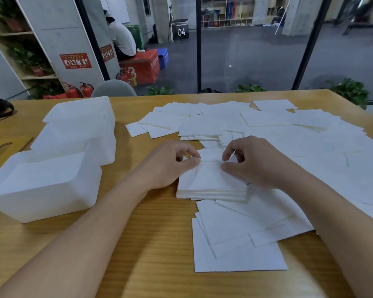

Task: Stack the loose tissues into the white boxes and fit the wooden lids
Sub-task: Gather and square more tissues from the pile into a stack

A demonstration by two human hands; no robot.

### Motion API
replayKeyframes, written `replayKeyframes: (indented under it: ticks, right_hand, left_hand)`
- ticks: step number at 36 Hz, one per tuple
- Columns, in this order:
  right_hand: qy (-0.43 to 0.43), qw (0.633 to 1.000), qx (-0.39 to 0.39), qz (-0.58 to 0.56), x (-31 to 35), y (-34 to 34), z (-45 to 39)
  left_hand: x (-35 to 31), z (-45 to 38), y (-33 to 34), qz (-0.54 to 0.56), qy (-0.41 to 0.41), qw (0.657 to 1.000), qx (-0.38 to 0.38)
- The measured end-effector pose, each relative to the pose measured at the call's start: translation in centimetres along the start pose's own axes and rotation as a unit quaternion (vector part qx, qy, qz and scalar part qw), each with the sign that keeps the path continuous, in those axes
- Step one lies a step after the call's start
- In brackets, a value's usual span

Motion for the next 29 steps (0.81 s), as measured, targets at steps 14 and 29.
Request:
replayKeyframes:
  ticks: [14, 29]
  right_hand:
    - [-0.013, 0.996, 0.081, 0.025, -0.2, 0.7, 0.6]
    - [-0.005, 0.993, 0.113, 0.029, 0.8, 0.9, 1.1]
  left_hand:
    - [0.8, 0.9, 0.8, -0.081, -0.019, 0.989, 0.126]
    - [-0.9, 1.5, 0.7, 0.016, -0.056, 0.989, 0.132]
Point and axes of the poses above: each hand's wrist, its own z-axis away from the middle knuckle, its own y-axis out of the palm, x = y × z, the point moved 10 cm from there along -z, towards the middle knuckle, and after that the axes turned 10 degrees about -x, right-handed, at the moved point
